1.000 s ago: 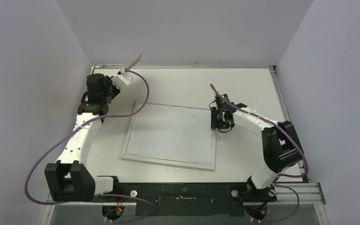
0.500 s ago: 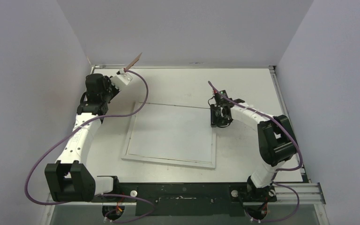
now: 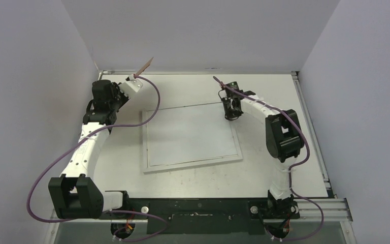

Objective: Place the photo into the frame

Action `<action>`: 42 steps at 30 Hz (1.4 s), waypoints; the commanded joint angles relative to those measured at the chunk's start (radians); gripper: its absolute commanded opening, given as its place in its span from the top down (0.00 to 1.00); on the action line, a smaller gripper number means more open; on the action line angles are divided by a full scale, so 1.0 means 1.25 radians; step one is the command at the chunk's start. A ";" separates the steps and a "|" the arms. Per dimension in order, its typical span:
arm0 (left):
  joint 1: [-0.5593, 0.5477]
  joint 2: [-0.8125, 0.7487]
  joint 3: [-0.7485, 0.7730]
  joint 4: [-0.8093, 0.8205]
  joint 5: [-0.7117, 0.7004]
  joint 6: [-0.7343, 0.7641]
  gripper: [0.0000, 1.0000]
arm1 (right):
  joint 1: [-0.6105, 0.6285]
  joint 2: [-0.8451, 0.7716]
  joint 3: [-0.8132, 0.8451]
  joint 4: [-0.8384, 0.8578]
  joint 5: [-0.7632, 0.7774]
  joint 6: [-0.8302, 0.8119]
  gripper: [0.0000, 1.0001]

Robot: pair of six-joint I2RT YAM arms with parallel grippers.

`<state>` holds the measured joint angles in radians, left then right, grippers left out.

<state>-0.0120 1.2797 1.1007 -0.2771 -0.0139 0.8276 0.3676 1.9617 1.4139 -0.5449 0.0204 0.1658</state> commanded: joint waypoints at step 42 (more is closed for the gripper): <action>0.092 -0.001 0.117 -0.040 0.087 -0.037 1.00 | 0.308 -0.549 -0.252 -0.129 0.211 0.781 0.10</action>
<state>0.0940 1.3121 1.1954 -0.3836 0.0650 0.8070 0.5697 1.2362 1.1923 -0.4911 0.1322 0.6758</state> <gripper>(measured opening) 0.023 0.898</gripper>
